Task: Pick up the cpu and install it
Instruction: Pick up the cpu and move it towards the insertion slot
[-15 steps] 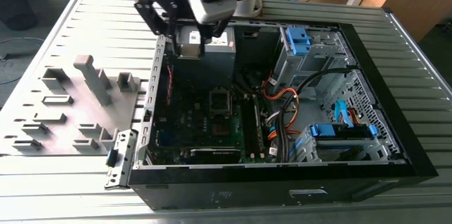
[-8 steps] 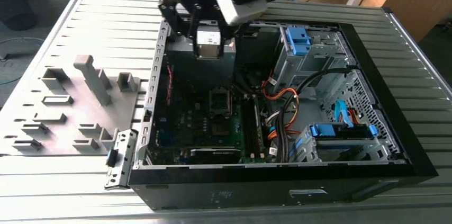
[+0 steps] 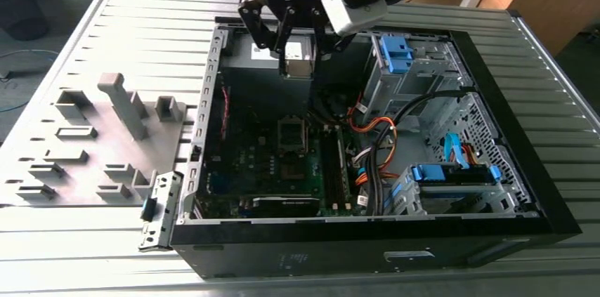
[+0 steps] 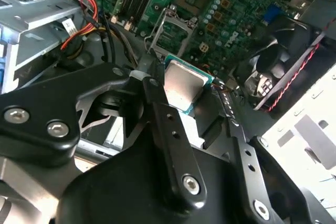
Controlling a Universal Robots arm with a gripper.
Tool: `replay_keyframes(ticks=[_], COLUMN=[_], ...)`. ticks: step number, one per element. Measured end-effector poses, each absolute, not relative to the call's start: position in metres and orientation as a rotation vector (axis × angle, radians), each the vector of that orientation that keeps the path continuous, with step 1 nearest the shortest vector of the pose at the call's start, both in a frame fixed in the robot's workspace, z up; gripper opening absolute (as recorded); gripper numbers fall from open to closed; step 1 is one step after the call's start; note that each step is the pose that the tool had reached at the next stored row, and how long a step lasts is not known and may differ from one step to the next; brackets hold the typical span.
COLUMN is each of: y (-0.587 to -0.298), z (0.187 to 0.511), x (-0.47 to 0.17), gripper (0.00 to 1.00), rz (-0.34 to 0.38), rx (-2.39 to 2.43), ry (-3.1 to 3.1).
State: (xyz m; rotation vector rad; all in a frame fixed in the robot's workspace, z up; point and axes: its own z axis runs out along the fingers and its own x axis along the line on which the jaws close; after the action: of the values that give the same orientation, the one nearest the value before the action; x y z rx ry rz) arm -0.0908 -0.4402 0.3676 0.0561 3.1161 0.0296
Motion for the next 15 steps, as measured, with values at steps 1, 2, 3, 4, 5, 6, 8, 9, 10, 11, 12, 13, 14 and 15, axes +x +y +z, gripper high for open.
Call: replay_keyframes(ticks=[1, 2, 3, 4, 5, 6, 8, 9, 10, 11, 12, 13, 14, 15], y=[-0.4402, -0.4402, -0.4402, -0.4402, -0.4402, -0.4402, -0.4402, -0.4403, -0.4406, -0.4411, -0.4416, -0.4424, -0.4433, -0.4443], z=[0.3677, 0.3677, 0.3677, 0.3677, 0.3677, 0.3677, 0.3677, 0.3677, 0.3677, 0.3677, 0.3677, 0.3677, 0.3677, 0.3677], x=[-0.0908, -0.0908, -0.0908, -0.0908, -0.0908, -0.0908, -0.0907, -0.0907, -0.0907, -0.0907, -0.0907, -0.0907, -0.0907, -0.0907], gripper=[0.47, 0.47, 0.47, 0.47, 0.47, 0.47, 0.47, 0.47, 0.47, 0.47, 0.47, 0.47, 0.47, 0.47], rz=[0.030, 0.030, 0.029, 0.029, 0.029, 0.029, 0.029, 0.029, 0.028, 0.027, 0.026, 0.025, 0.023, 0.022], rx=[0.056, 0.056, 0.056, 0.056, 0.056, 0.056, 0.056, 0.056, 0.056, 0.056, 0.056, 0.056, 0.056, 0.056], ry=[3.116, 3.116, 3.116, 3.116, 3.116, 3.116, 3.116, 3.116, 3.116, 3.116, 3.116, 3.116, 3.116, 3.116])
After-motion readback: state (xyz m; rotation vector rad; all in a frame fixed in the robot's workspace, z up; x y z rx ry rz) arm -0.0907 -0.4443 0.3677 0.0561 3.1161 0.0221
